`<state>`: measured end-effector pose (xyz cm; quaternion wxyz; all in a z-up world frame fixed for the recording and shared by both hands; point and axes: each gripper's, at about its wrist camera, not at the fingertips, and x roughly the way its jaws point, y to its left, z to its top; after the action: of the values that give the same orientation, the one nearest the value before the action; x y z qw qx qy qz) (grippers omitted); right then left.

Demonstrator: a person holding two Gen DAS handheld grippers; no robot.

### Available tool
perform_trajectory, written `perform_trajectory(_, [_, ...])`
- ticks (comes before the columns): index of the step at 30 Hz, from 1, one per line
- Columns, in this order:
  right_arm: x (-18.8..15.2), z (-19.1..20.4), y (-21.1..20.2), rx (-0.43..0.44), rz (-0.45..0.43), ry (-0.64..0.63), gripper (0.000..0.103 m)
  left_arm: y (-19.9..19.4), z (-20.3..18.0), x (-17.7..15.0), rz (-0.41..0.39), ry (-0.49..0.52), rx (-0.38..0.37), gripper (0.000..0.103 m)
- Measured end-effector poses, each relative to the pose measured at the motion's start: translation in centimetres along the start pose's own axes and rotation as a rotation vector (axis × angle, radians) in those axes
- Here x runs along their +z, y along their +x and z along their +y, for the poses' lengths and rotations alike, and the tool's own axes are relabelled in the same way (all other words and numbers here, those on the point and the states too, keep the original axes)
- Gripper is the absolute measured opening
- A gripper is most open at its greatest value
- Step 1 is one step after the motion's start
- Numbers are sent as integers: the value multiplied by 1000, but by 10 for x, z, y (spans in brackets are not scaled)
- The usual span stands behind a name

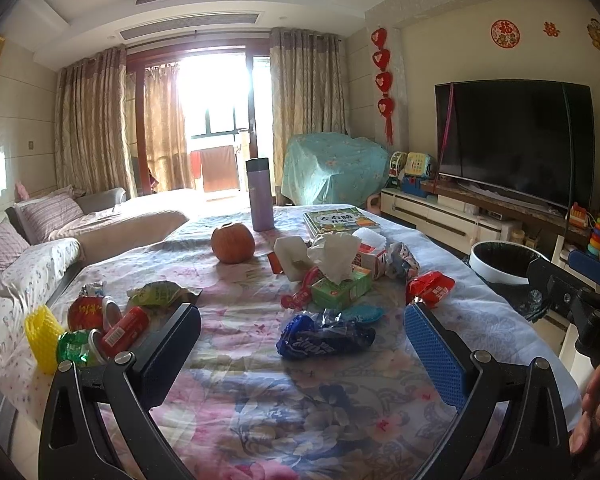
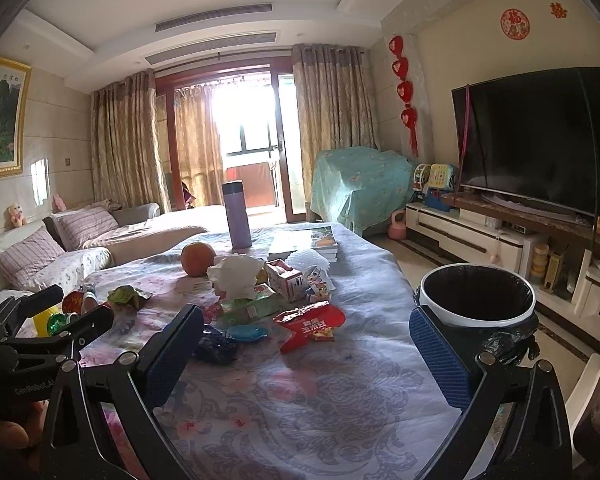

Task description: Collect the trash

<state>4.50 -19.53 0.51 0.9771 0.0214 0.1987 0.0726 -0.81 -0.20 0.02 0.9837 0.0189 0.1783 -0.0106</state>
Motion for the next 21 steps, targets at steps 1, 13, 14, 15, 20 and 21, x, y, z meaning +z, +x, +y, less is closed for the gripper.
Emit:
perform_trajectory(1, [0, 0, 0, 0, 0, 0, 103, 0, 0, 0, 1, 0, 0, 102])
perform_trajectory(13, [-1, 3, 1, 6, 2, 1, 103, 1, 0, -3, 4, -2, 2, 102])
perform_trajectory(14, [-1, 3, 1, 6, 3, 1, 103, 1, 0, -3, 4, -1, 2, 102])
perform_trajectory(15, [-1, 4, 1, 6, 3, 1, 103, 1, 0, -4, 4, 0, 3, 102])
perform_trajectory(20, [-1, 3, 1, 6, 3, 2, 103, 2, 1, -4, 7, 0, 1, 102])
perform_trajectory(21, [-1, 3, 1, 6, 4, 3, 103, 2, 1, -5, 8, -1, 1, 102])
